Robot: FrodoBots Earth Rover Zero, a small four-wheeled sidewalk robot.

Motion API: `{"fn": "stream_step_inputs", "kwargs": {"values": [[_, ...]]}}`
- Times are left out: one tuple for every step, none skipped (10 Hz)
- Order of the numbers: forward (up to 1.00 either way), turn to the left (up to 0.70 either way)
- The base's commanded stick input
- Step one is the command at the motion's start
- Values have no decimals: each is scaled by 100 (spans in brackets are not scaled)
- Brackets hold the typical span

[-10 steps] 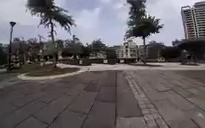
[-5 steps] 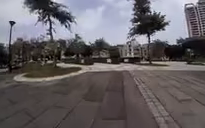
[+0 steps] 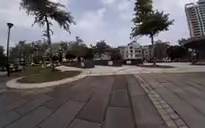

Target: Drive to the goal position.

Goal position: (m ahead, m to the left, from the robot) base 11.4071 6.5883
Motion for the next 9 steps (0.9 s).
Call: {"fn": "stream_step_inputs", "kwargs": {"values": [[85, 0], [85, 0], [85, 0], [85, 0], [85, 0], [85, -7], [85, -33], [85, -34], [85, -34]]}}
